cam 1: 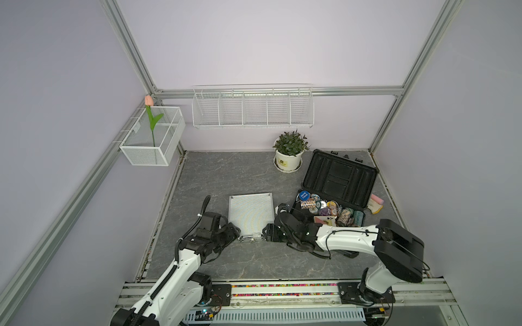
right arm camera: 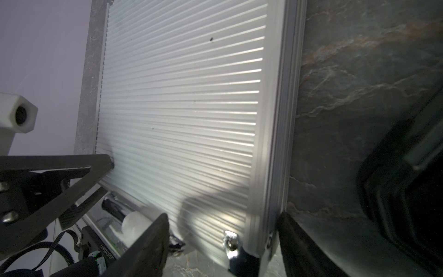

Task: Open the poker set cases
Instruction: Open the case lid on the poker set case.

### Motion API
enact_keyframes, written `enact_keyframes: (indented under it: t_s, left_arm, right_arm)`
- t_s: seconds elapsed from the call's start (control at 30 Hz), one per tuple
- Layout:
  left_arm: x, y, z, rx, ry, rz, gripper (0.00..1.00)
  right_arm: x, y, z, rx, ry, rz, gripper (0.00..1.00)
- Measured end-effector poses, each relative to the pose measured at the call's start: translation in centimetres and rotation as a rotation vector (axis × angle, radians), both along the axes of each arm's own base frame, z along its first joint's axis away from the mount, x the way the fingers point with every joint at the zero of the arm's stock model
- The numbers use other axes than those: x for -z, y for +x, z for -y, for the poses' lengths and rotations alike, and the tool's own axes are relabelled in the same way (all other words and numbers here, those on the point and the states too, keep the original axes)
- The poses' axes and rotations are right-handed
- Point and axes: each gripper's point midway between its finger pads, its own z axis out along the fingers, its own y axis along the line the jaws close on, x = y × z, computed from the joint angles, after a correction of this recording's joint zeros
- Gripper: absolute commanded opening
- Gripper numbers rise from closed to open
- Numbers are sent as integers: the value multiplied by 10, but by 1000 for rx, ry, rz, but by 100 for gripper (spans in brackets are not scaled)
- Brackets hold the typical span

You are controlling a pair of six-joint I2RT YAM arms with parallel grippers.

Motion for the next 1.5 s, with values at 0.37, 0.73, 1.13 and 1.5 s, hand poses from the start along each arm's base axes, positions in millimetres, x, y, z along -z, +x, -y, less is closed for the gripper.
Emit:
enact_keyframes:
  t_s: [0.37,0.73,1.13,1.5]
  left_arm:
    - [-7,-2,0,13,0,5,69]
    - [-12,-2,0,23,10,8,69]
    - [-18,-1,-2,16,11,34,69]
    - [-23,0,-1,18,5,50,70]
  right_arm:
    - [0,0,0,1,4,1,71]
    - [-1,1,0,5,40,17,72]
    - [-5,0,-1,19,102,23,74]
    - [-10,-2,-4,18,146,13,75]
